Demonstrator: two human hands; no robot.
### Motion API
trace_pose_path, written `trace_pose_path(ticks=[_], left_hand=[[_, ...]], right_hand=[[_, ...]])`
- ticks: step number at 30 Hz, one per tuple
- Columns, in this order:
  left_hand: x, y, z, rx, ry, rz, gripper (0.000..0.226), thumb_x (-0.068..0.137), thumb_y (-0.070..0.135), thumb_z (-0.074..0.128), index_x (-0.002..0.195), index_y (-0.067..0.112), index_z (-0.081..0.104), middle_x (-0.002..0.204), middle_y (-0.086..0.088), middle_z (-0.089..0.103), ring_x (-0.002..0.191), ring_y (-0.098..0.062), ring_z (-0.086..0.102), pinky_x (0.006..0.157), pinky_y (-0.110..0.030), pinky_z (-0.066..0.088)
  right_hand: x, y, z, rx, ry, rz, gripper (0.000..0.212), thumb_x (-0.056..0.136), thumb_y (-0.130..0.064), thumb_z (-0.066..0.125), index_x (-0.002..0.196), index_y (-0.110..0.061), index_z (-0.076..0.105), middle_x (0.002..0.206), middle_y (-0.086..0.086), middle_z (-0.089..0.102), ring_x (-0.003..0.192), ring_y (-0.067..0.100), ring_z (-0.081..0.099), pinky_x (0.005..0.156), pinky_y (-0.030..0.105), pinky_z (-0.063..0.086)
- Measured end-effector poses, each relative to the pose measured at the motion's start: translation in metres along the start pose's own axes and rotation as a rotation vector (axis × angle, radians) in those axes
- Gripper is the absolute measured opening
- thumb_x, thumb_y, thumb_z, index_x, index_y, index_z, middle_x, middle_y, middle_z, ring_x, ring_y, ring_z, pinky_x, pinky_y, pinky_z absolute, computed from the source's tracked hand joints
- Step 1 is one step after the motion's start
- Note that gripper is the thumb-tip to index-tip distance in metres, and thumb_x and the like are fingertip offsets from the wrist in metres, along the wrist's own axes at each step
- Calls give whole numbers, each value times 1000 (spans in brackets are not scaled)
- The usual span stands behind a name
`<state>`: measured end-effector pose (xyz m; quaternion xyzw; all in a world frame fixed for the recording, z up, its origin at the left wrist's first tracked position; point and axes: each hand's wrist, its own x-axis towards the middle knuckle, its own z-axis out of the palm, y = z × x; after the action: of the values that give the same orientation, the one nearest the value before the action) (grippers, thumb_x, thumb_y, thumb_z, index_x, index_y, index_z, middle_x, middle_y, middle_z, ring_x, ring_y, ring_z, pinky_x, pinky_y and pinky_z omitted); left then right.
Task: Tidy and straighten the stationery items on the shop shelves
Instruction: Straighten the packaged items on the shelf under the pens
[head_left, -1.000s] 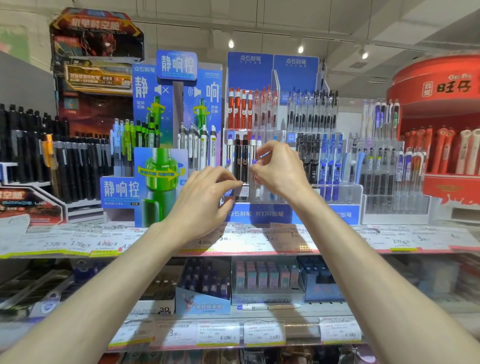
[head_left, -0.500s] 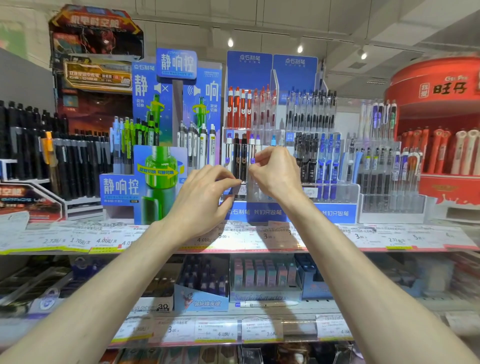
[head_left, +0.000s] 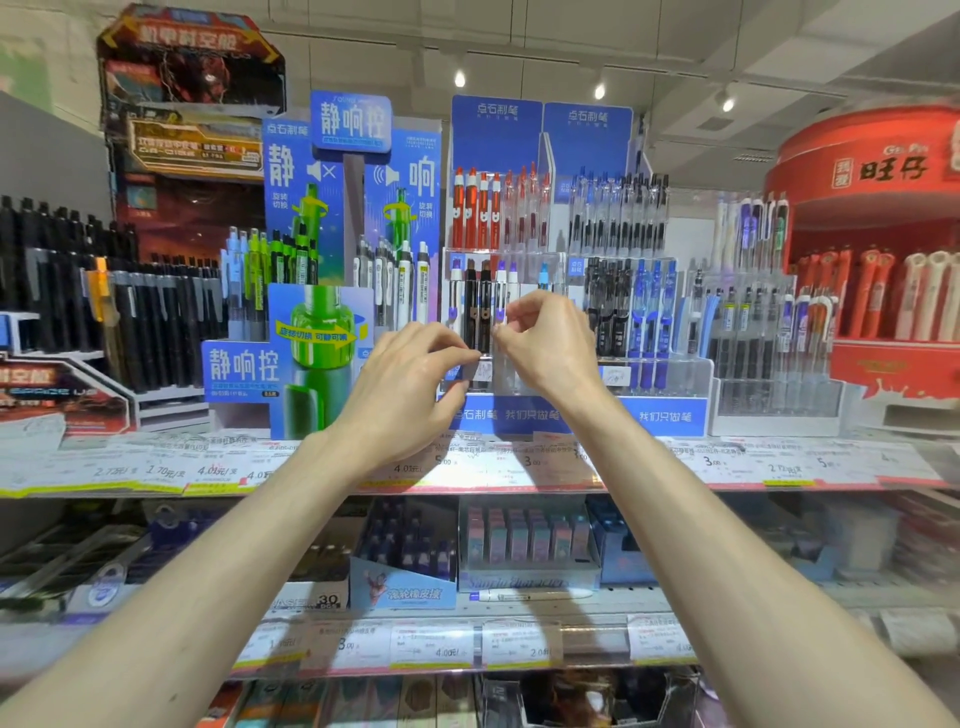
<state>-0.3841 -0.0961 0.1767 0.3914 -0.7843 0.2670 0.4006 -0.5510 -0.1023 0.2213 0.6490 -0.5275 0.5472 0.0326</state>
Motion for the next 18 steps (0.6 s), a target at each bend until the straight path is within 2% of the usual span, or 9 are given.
trace_pose_path(ticks=[4, 7, 9, 13, 18], left_hand=[[-2, 4, -4, -55, 8, -26, 33, 93, 28, 60, 124, 21, 65, 114, 7, 61, 112, -14, 50, 99, -34, 36], [-10, 9, -9, -126, 67, -59, 31, 92, 26, 61, 122, 19, 66, 114, 6, 62, 112, -13, 51, 100, -36, 40], [-21, 14, -12, -178, 113, -81, 30, 92, 24, 62, 120, 17, 66, 115, 4, 62, 112, -13, 52, 99, -36, 42], [-55, 29, -18, -299, 190, -166, 28, 92, 18, 64, 119, 15, 67, 115, 4, 61, 111, -11, 53, 98, -28, 43], [-109, 49, -16, -435, 227, -291, 26, 92, 15, 66, 118, 16, 67, 108, 4, 62, 102, -13, 60, 89, -31, 50]], right_hand=[[-14, 4, -5, 45, -2, -77, 32, 92, -28, 65, 121, -16, 64, 100, -7, 69, 92, 10, 65, 93, 37, 54], [-32, 9, -15, 52, 15, -160, 32, 94, -28, 62, 123, -16, 62, 114, -5, 67, 99, 8, 63, 94, 36, 53], [-49, 15, -24, 53, -6, -184, 29, 94, -26, 61, 122, -16, 63, 116, -6, 65, 99, 5, 61, 95, 31, 52], [-90, 33, -37, 71, -28, -202, 23, 94, -26, 62, 116, -20, 65, 109, -10, 65, 94, 3, 61, 88, 25, 51], [-145, 61, -53, 162, -62, -154, 16, 94, -23, 65, 110, -22, 67, 102, -11, 66, 87, 4, 65, 78, 22, 53]])
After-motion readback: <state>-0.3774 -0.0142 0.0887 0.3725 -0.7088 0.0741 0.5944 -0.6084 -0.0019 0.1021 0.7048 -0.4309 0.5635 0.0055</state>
